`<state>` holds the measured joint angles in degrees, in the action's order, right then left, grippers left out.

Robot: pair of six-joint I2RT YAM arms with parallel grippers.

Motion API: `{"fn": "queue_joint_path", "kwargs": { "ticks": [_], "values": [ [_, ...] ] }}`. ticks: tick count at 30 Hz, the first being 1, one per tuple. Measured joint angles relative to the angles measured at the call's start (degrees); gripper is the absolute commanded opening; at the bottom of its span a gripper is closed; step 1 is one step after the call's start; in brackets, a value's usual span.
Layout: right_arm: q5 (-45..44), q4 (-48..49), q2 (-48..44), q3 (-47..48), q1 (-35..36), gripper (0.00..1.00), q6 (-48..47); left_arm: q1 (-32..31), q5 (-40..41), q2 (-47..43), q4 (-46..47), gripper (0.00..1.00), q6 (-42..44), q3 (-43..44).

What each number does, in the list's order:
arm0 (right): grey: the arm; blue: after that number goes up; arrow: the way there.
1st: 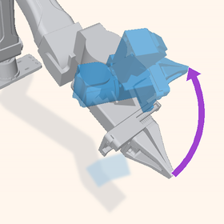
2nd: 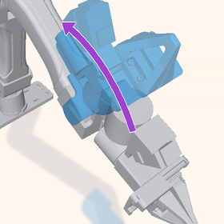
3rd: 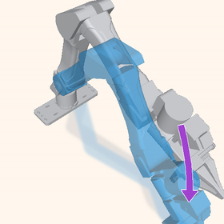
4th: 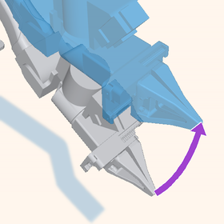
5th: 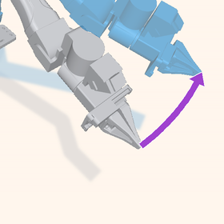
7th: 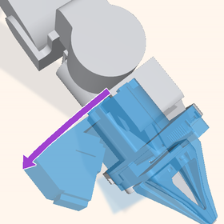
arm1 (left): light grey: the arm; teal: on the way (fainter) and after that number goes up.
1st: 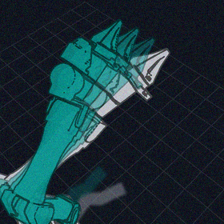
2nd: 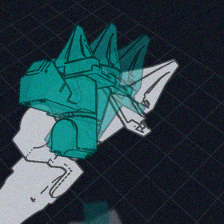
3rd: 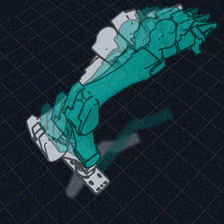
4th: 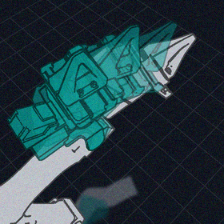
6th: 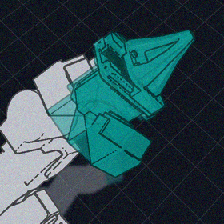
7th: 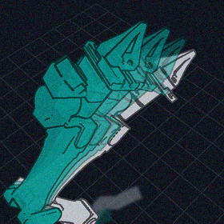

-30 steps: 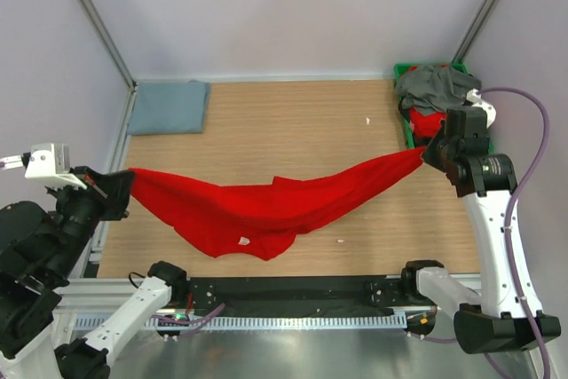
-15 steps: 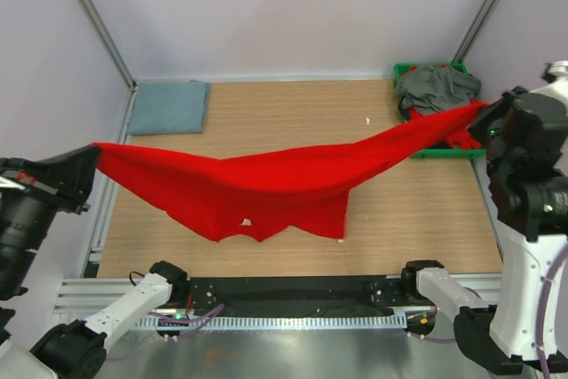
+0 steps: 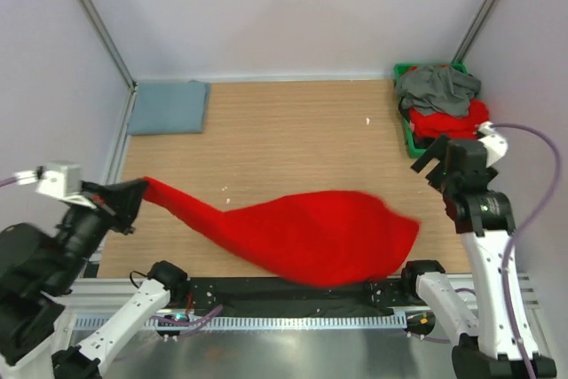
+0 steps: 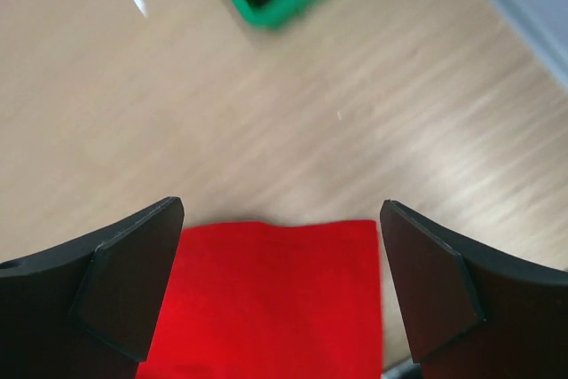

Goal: Fold and stack the t-shirts
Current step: Flatten the tshirt out

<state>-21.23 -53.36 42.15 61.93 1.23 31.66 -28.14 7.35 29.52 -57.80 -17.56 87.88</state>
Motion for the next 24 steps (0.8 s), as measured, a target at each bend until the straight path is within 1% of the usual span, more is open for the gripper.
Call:
{"fn": "queue_joint_path", "kwargs": {
  "ticks": [3,6,9,10,11,14,15,18,20,24],
  "values": [
    [2.8,-0.7,2.1,-6.8,0.0,1.0,1.6,0.0,-0.6,-2.3,-3.9,0.0,-1.5,-9.8],
    [6.0,0.1,0.0,-8.3,0.0,1.0,2.2,0.0,-1.6,-4.2,-6.7,0.0,-2.9,-17.1],
    [12.3,5.2,0.5,-8.5,0.0,0.93,2.4,0.0,-3.5,-6.3,-7.0,0.0,-3.5,-22.0],
    [14.9,7.5,1.6,-9.0,0.1,0.91,2.4,0.0,-3.9,-6.7,-6.9,0.0,-3.5,-22.8],
    [17.2,9.6,3.2,-9.5,0.5,0.9,2.3,0.0,-4.3,-7.1,-6.6,0.0,-3.5,-23.8],
    [21.0,14.3,12.2,-10.1,5.4,0.9,2.2,0.0,-5.5,-7.0,-6.3,0.0,-3.4,-25.9],
    [20.9,15.4,16.7,-9.6,9.1,0.9,1.7,0.0,-6.0,-6.7,-6.2,0.0,-3.4,-26.0],
    [20.9,17.2,31.6,-5.8,19.3,0.84,0.2,0.0,-7.7,-6.0,-5.5,0.0,-3.2,-26.4],
    [21.1,18.6,39.4,-3.2,23.2,0.82,-0.6,0.0,-8.5,-5.9,-5.1,0.0,-3.1,-26.4],
    [21.2,18.1,50.9,3.5,26.7,0.8,-2.4,0.0,-9.0,-6.0,-4.8,0.0,-3.1,-26.4]
  ]
}}
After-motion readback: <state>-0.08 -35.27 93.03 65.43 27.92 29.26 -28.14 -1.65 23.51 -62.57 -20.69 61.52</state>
